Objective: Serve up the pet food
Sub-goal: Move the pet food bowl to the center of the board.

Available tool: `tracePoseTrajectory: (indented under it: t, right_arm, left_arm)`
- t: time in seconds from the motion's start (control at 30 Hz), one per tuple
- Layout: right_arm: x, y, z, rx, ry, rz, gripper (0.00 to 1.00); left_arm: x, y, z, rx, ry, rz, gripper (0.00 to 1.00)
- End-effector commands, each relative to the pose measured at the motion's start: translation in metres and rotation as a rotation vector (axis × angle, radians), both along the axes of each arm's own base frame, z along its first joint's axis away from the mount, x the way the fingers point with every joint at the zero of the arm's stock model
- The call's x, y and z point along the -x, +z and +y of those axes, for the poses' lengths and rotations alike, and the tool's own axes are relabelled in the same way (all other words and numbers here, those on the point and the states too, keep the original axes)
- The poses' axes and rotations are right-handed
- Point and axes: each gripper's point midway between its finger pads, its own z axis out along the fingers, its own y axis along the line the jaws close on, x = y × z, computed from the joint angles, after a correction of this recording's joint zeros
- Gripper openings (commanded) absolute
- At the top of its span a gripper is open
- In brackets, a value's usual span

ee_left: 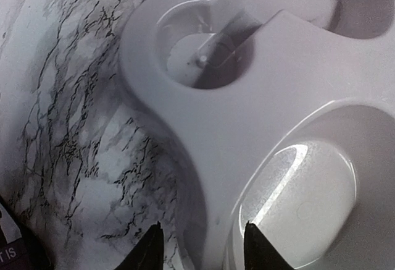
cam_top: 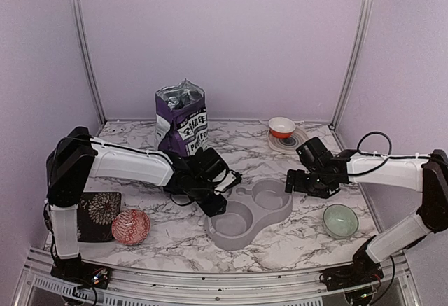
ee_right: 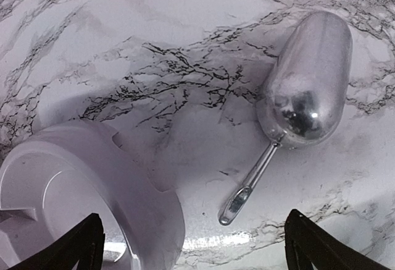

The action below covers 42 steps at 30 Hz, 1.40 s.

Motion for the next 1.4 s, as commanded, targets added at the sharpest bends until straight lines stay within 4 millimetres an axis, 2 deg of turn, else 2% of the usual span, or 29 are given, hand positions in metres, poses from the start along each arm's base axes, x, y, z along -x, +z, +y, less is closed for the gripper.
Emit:
tracePoseTrajectory:
  t: [0.0,0.2,0.33,0.6,0.77,1.03,1.37]
  right_arm:
    - [-0.006,0.009,0.000,-0.028,0.006,-0.036,0.98]
    - [-0.007,0.011,-0.002,-0.044,-0.002,-0.047,0.98]
    - [-0.010,0.015,-0.006,-0.053,-0.015,-0.058,0.98]
    - [-0.010,0.019,-0.010,-0.068,-0.033,-0.079,0.97]
    - [-0.011,0.020,-0.009,-0.084,-0.040,-0.091,0.97]
    - [-0.011,0.025,-0.011,-0.094,-0.059,-0.113,0.97]
    - [-0.006,0.031,-0.016,-0.108,-0.075,-0.137,0.97]
  left_arm:
    - [0.000,-0.012,0.000,-0.038,-0.005,0.013,0.36]
    - [-0.010,-0.020,-0.003,-0.046,0.060,0.012,0.10]
    - [-0.017,-0.022,-0.010,-0.028,0.146,0.029,0.01]
    - [-0.044,-0.012,-0.010,-0.003,0.357,-0.024,0.00]
    - [-0.058,0.000,-0.026,0.089,0.508,0.014,0.00]
    - [-0.090,0.031,-0.055,0.246,0.711,0.010,0.00]
    - [-0.119,0.023,-0.094,0.370,0.859,0.055,0.00]
